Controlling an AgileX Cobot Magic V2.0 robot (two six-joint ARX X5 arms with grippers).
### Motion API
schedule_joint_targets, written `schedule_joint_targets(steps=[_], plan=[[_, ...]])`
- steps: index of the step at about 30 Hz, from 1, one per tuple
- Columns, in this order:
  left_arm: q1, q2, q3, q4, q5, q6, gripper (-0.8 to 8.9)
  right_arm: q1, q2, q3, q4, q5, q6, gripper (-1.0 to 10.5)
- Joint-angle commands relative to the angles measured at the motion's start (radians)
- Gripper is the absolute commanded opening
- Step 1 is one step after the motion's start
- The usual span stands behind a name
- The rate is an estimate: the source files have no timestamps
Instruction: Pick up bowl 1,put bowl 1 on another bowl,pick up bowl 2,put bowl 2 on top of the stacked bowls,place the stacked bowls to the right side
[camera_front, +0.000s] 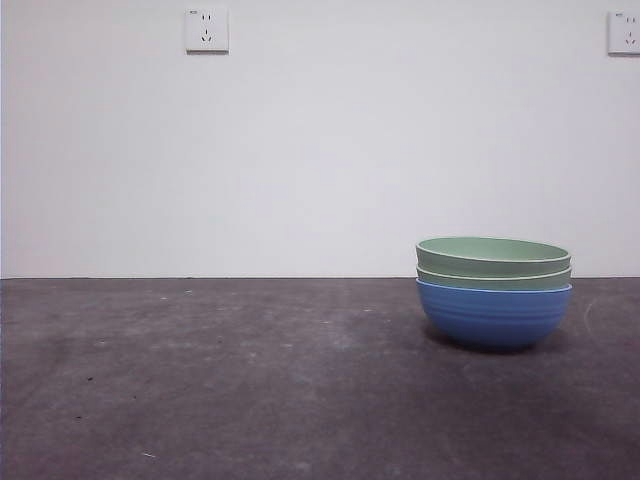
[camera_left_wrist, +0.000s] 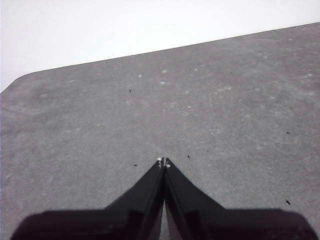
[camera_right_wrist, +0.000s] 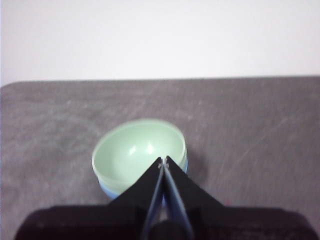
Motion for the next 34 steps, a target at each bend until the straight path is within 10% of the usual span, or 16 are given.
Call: schedule_joint_targets(steps=[1,34], plan=[[0.003,-0.003,-0.014,0.002,0.000,-0.006,-0.03,0.000,-0.061,-0.102,0.022,0.003,0.009,0.0],[0.003,-0.003,-0.014,0.002,0.000,-0.006,-0.03,0.003,-0.178,-0.228,-0.013,0.003,0.084,0.0]])
